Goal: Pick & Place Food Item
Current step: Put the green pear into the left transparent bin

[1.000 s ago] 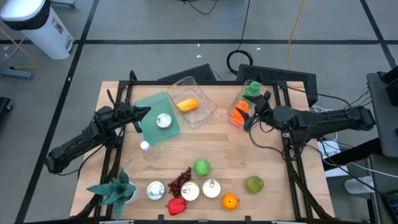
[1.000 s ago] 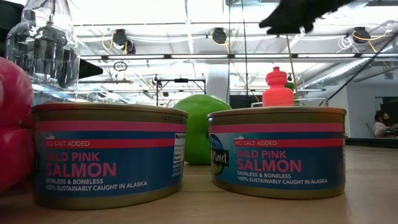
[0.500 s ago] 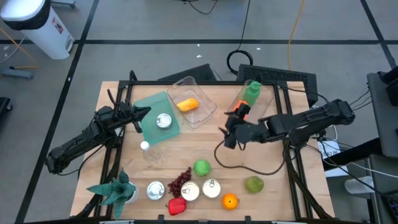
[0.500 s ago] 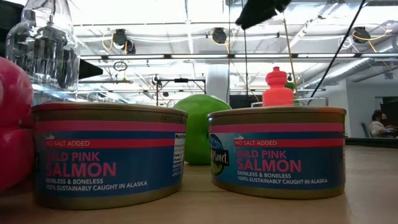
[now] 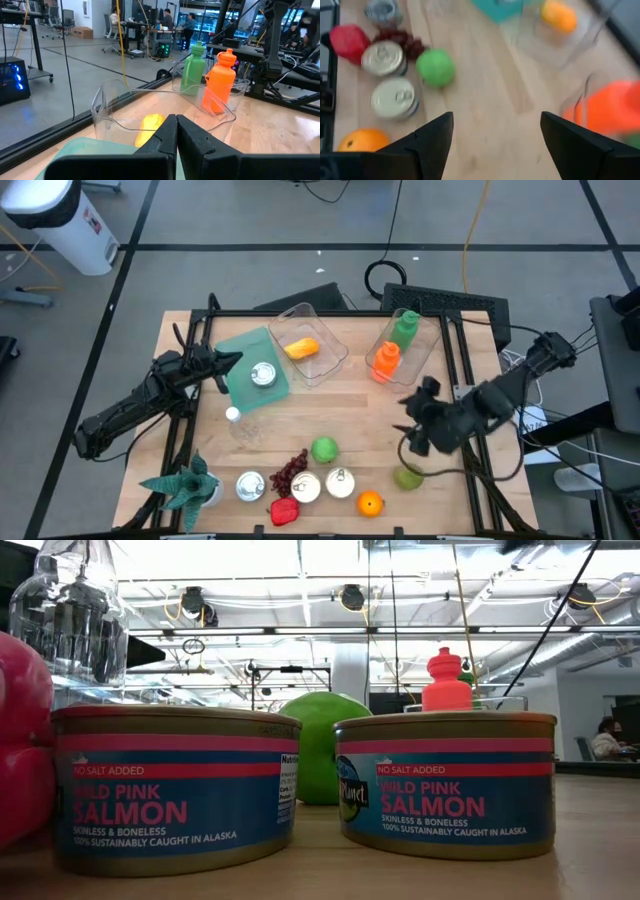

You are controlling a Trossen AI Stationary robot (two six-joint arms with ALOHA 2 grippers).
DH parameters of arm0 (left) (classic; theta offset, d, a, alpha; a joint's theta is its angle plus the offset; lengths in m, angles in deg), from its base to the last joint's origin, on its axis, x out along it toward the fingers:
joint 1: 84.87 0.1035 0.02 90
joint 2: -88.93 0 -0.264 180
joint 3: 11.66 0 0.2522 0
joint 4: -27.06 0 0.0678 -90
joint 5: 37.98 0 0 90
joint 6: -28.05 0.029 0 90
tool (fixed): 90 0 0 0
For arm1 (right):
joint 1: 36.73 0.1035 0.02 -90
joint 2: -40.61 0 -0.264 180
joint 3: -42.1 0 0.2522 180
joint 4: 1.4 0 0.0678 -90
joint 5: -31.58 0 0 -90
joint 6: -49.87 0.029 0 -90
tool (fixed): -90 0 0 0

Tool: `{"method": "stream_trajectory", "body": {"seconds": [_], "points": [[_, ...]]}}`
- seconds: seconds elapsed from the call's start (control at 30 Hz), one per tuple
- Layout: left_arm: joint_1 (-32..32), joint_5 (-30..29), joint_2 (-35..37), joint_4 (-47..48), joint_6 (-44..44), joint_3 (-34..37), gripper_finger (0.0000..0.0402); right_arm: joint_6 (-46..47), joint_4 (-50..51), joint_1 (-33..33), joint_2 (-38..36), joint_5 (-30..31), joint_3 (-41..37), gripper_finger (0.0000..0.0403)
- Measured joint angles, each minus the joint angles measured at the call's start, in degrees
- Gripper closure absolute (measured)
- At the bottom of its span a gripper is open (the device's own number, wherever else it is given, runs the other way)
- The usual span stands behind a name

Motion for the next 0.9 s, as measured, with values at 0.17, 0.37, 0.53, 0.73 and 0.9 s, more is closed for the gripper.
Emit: {"method": "stream_trajectory", "body": {"seconds": [0.17,0.37,0.53,0.73,0.9], "points": [[0.0,0.0,0.0,0.0,-0.6,0.0,0.0387,9.6,-7.4,7.3,0.2,0.1,-7.1,0.0117],[0.0,0.1,0.0,0.0,-0.9,0.0,0.0387,13.8,-25.2,14.0,0.2,0.2,-18.6,0.0117],[0.0,0.2,0.0,1.3,-1.1,0.0,0.0387,23.6,-29.2,17.1,0.2,0.0,-25.6,0.0125],[0.0,0.1,0.0,2.2,-1.1,0.0,0.0387,25.4,-29.7,18.7,0.2,-2.5,-28.3,0.015],[0.0,0.1,0.0,2.2,-1.0,0.0,0.0387,20.2,-34.6,18.9,-0.2,-2.7,-28.3,0.0169]]}}
